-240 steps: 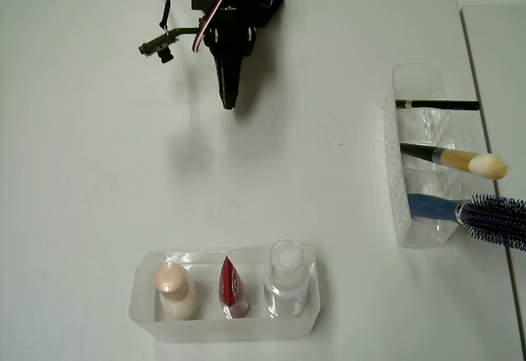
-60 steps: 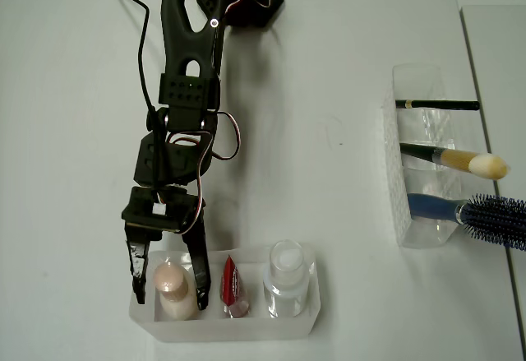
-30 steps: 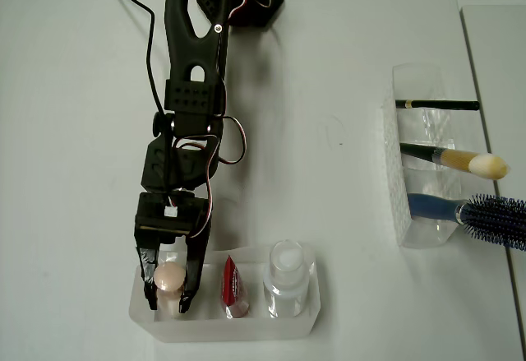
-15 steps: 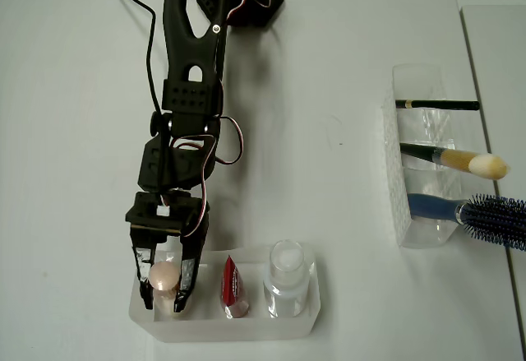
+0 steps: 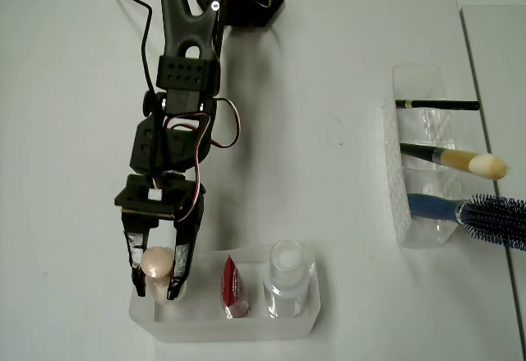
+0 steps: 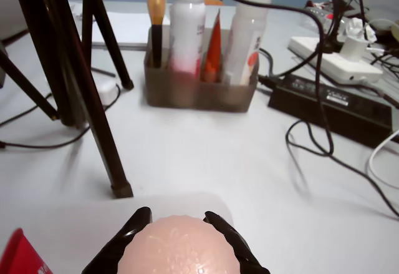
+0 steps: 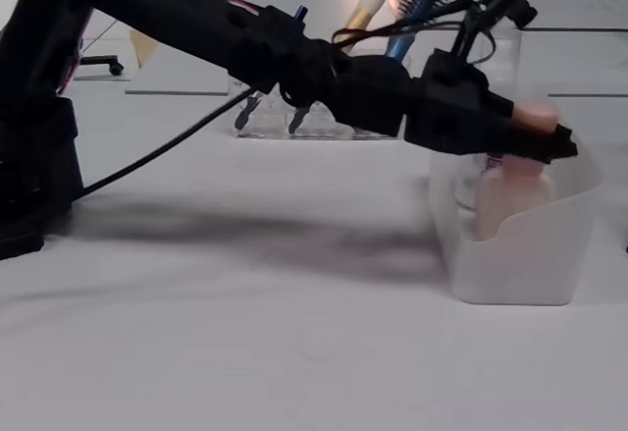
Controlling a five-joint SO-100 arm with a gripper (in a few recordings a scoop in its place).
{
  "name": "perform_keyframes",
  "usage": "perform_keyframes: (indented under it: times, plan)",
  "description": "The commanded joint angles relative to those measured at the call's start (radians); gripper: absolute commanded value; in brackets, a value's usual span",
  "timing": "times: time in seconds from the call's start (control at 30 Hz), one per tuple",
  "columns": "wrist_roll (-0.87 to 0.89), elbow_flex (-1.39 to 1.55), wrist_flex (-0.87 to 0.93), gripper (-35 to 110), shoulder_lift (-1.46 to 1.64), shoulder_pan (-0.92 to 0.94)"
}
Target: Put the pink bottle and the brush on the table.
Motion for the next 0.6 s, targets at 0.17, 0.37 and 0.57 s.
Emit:
perform_keyframes:
  times: [0.17,0.37,0.57]
  plan:
    - [-0.008,0.051,0.029,0,0.23,-0.003]
    - [-0.009,0.104,0.1,0,0.337,-0.003]
    - [-0.008,0.166,0.172,0,0.457,-0.003]
